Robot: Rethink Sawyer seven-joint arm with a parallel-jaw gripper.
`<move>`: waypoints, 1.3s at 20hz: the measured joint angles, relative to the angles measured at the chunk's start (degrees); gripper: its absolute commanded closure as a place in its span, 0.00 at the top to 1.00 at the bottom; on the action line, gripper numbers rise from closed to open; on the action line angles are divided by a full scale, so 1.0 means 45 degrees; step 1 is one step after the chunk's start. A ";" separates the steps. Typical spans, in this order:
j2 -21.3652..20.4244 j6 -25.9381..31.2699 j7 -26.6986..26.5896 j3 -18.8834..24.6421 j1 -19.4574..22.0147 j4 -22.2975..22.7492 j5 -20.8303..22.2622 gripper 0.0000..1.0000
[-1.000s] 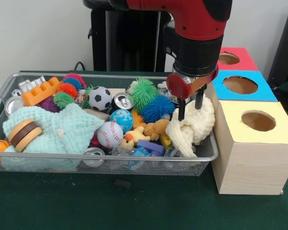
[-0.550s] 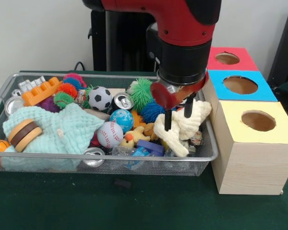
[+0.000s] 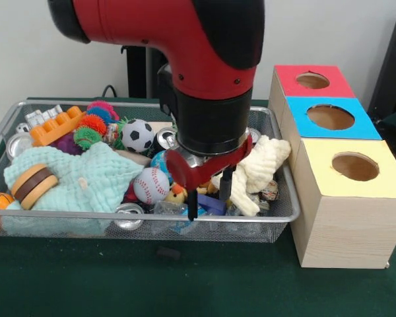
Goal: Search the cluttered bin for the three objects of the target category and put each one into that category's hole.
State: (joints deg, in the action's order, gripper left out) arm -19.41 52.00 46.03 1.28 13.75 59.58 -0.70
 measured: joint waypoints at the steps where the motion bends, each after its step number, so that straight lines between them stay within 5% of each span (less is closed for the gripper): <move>1: 0.0069 0.0000 0.0000 0.0006 0.0022 -0.0101 0.0021 1.00; 6: 0.0282 -0.0003 0.0000 0.0094 0.0144 -0.0328 0.0097 1.00; 16: -0.1251 -0.0222 0.0071 -0.0937 -0.0031 0.2173 0.0141 1.00; 26: -0.2374 -0.1126 0.2676 -0.3183 -0.1240 0.3180 0.0118 1.00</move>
State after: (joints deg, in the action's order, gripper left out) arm -30.09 46.93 58.08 -13.04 8.17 73.89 -0.17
